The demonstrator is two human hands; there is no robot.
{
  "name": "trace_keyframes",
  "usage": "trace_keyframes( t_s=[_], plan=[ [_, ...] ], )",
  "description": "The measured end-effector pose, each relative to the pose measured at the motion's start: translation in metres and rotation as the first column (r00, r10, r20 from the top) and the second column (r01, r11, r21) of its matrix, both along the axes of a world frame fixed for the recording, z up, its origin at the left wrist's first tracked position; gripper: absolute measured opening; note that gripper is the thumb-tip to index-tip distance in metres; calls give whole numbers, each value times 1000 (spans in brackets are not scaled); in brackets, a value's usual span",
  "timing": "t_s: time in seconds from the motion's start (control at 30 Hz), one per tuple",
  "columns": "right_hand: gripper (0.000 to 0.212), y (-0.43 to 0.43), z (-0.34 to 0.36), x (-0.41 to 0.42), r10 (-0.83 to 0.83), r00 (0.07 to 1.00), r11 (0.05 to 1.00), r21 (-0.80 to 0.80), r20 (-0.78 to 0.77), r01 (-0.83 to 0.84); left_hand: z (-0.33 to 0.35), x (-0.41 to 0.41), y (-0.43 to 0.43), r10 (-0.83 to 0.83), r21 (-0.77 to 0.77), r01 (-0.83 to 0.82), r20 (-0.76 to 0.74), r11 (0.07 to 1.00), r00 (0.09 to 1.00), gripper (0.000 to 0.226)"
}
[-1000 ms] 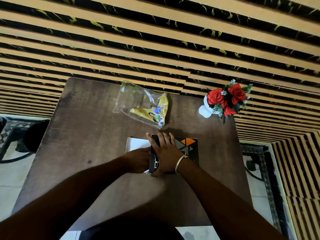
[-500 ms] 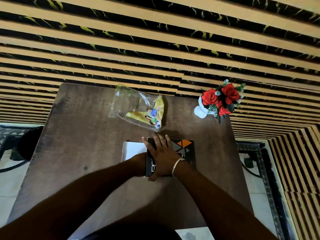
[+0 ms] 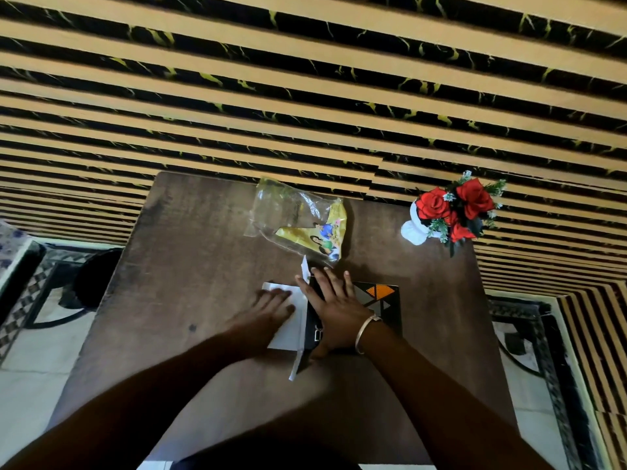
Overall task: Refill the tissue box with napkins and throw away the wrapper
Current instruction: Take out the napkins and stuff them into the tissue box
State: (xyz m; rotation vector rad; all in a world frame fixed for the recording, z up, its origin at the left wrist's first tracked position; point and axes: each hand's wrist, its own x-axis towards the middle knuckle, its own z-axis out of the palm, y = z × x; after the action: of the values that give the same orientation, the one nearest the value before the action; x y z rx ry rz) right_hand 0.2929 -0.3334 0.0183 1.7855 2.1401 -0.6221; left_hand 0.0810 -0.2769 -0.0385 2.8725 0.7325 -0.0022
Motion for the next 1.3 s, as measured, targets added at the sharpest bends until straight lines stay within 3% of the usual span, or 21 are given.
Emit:
trace_keyframes(
  t_s=[0.1, 0.2, 0.27, 0.33, 0.53, 0.87, 1.03, 1.2, 1.3],
  plan=[
    [151, 3, 1, -14, -1, 1000, 1000, -4, -26, 1, -8, -18, -1, 401, -122, -403, -44, 907, 915, 66],
    [147, 6, 0, -24, 0, 1000, 1000, 20, -19, 0, -1, -20, -7, 652, -448, -590, -23, 672, 758, 60],
    [141, 7, 0, -25, 5, 1000, 999, 50, -12, -5, 4, -16, -11, 714, -559, -581, 28, 592, 700, 52],
    [135, 6, -2, -24, 16, 1000, 997, 71, 8, -16, 5, -12, -15, 748, -581, -620, -28, 528, 663, 44],
    [119, -1, -12, -23, 47, 998, 990, 129, 40, -52, 6, -7, -19, 822, -631, -647, -27, 427, 569, 19],
    [103, -9, -12, -25, 71, 997, 980, 185, 6, -71, 7, -9, -26, 888, -688, -656, -39, 309, 459, 14],
    [87, -9, -17, -32, -11, 1000, 975, 221, -18, 15, 14, -5, -32, 910, -759, -593, -2, 269, 416, 15],
    [97, -9, -13, -30, -78, 984, 952, 280, -162, 121, 16, -1, -40, 933, -879, -439, 17, 186, 360, 19],
    [100, -13, -13, -22, -134, 982, 934, 316, -131, 169, 18, 7, -42, 933, -912, -371, 31, 173, 358, 29]
  ],
)
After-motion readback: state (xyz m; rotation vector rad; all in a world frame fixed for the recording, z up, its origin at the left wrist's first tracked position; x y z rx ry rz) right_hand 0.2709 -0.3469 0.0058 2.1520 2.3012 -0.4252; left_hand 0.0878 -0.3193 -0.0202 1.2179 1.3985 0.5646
